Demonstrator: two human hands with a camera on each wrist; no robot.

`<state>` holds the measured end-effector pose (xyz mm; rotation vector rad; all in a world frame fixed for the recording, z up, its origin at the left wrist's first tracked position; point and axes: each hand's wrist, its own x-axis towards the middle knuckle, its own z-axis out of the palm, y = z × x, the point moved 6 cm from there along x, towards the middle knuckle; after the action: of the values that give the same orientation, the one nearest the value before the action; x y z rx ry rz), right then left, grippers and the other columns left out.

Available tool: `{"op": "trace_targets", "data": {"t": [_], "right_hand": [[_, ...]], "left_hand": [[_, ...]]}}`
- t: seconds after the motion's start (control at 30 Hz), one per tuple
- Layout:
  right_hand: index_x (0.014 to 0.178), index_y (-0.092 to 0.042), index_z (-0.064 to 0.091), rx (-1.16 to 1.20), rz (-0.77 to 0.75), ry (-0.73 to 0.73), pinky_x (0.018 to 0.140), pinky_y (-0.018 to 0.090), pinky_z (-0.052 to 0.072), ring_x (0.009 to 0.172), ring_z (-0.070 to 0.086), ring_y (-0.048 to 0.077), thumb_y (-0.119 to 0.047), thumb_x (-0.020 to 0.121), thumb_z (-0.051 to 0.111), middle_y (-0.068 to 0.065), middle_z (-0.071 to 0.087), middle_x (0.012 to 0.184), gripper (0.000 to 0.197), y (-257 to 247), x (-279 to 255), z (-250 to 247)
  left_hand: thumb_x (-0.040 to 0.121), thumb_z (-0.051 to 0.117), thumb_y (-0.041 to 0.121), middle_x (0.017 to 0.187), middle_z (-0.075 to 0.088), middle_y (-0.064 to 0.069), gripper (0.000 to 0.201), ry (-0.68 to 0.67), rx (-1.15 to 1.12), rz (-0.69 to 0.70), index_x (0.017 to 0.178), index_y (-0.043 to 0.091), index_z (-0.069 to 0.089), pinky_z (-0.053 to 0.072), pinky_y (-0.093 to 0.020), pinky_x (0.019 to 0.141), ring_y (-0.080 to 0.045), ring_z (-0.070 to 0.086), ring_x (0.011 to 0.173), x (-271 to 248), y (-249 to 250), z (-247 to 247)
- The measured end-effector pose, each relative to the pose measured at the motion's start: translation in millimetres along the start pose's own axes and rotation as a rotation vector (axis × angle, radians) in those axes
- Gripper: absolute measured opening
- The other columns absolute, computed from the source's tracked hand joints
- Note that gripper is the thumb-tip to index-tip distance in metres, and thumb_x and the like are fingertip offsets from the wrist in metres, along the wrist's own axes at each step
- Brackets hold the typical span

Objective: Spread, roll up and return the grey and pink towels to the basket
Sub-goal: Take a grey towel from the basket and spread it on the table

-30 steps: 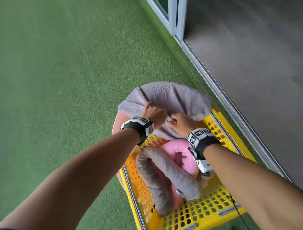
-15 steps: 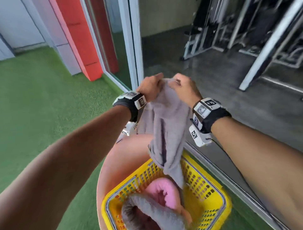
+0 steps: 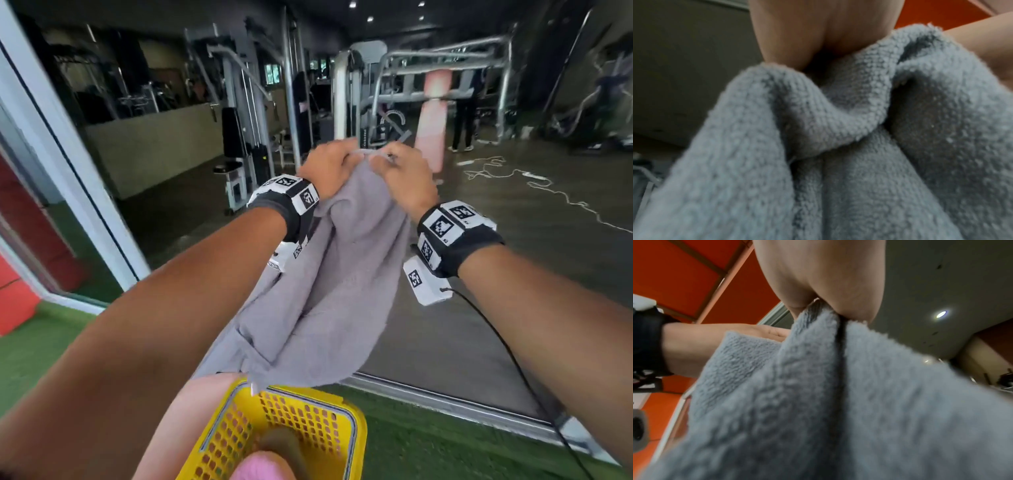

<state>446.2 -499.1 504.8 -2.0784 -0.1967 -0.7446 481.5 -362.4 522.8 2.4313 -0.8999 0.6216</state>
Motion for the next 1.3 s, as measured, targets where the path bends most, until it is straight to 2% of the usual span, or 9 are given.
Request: {"op": "trace_targets", "data": {"t": [0.2, 0.33, 0.47, 0.7, 0.87, 0.97, 1.07, 1.2, 1.3], "right_hand": [[0.092, -0.01, 0.067, -0.121, 0.106, 0.126, 0.063, 0.015, 0.039, 0.082, 0.059, 0.016, -0.02, 0.093, 0.057, 0.0, 0.066, 0.087, 0.014, 93.5, -19.5, -118.3], [0.09, -0.013, 0.067, -0.126, 0.196, 0.068, 0.074, 0.027, 0.045, 0.081, 0.06, 0.014, -0.029, 0.093, 0.059, 0.0, 0.067, 0.085, 0.018, 150.8, -58.1, -156.8], [0.079, -0.014, 0.058, -0.101, 0.244, -0.08, 0.066, 0.024, 0.038, 0.063, 0.044, 0.004, -0.031, 0.094, 0.06, -0.007, 0.051, 0.065, 0.022, 199.1, -139.3, -150.8], [0.07, -0.008, 0.055, -0.184, 0.264, -0.396, 0.061, 0.032, 0.037, 0.063, 0.039, 0.004, -0.035, 0.09, 0.06, 0.01, 0.049, 0.064, 0.034, 255.9, -261.2, -126.3], [0.065, -0.01, 0.055, 0.024, 0.446, -0.126, 0.065, 0.028, 0.036, 0.064, 0.045, 0.01, -0.03, 0.083, 0.064, 0.006, 0.049, 0.066, 0.028, 281.0, -290.8, -150.5], [0.09, -0.012, 0.064, 0.17, 0.546, -0.455, 0.082, 0.03, 0.044, 0.082, 0.059, 0.008, -0.038, 0.088, 0.067, -0.002, 0.063, 0.086, 0.026, 278.8, -314.5, -105.0], [0.09, -0.006, 0.067, 0.263, 0.579, -0.707, 0.082, 0.042, 0.049, 0.08, 0.06, 0.009, -0.053, 0.089, 0.06, 0.006, 0.07, 0.088, 0.047, 264.1, -331.3, -83.7], [0.091, 0.012, 0.064, 0.505, 0.581, -0.381, 0.085, 0.049, 0.049, 0.091, 0.065, 0.029, -0.052, 0.083, 0.068, 0.032, 0.067, 0.101, 0.065, 259.2, -303.3, -129.3], [0.089, 0.0, 0.067, 0.494, 0.72, -0.182, 0.08, 0.033, 0.053, 0.081, 0.069, 0.021, -0.075, 0.052, 0.077, 0.013, 0.073, 0.086, 0.084, 272.7, -302.0, -141.5]], "left_hand": [[0.1, 0.044, 0.02, 0.081, 0.056, -0.008, 0.022, -0.087, -0.173, 0.047, 0.09, 0.004, 0.056, 0.036, -0.034, 0.07, -0.026, 0.053, 0.078, 43.1, 104.8, 105.4], [0.096, 0.046, 0.028, 0.08, 0.058, -0.017, 0.03, -0.181, -0.301, -0.063, 0.082, 0.003, 0.057, 0.04, -0.039, 0.072, -0.033, 0.055, 0.079, 38.3, 135.3, 184.8], [0.087, 0.055, 0.022, 0.07, 0.047, -0.004, 0.03, -0.271, -0.691, -0.144, 0.079, -0.006, 0.061, 0.034, -0.027, 0.064, -0.01, 0.042, 0.067, -29.0, 144.8, 244.8], [0.097, 0.054, 0.009, 0.062, 0.045, 0.021, 0.029, -0.721, -0.909, -0.28, 0.073, 0.024, 0.055, 0.03, -0.014, 0.06, 0.006, 0.039, 0.063, -189.4, 150.1, 329.5], [0.099, 0.051, 0.017, 0.074, 0.057, 0.021, 0.021, -0.709, -0.97, -0.455, 0.081, 0.023, 0.061, 0.037, -0.016, 0.073, 0.007, 0.047, 0.074, -236.8, 125.5, 345.6], [0.097, 0.054, 0.021, 0.072, 0.053, 0.012, 0.02, -0.691, -0.988, -0.386, 0.078, 0.02, 0.06, 0.035, -0.022, 0.067, -0.003, 0.045, 0.072, -229.4, 139.3, 337.7], [0.094, 0.056, 0.012, 0.064, 0.052, 0.019, 0.027, -0.732, -1.013, -0.335, 0.072, 0.027, 0.06, 0.034, -0.017, 0.063, 0.003, 0.044, 0.067, -219.4, 163.6, 332.0], [0.087, 0.062, 0.035, 0.082, 0.059, 0.003, 0.023, -0.778, -1.155, -0.495, 0.082, 0.014, 0.069, 0.041, -0.029, 0.075, -0.011, 0.052, 0.08, -238.9, 167.7, 331.9], [0.084, 0.066, 0.039, 0.096, 0.064, -0.008, 0.046, -0.729, -1.196, -0.576, 0.1, -0.005, 0.066, 0.044, -0.036, 0.086, -0.018, 0.058, 0.089, -247.7, 154.5, 329.6]]}}
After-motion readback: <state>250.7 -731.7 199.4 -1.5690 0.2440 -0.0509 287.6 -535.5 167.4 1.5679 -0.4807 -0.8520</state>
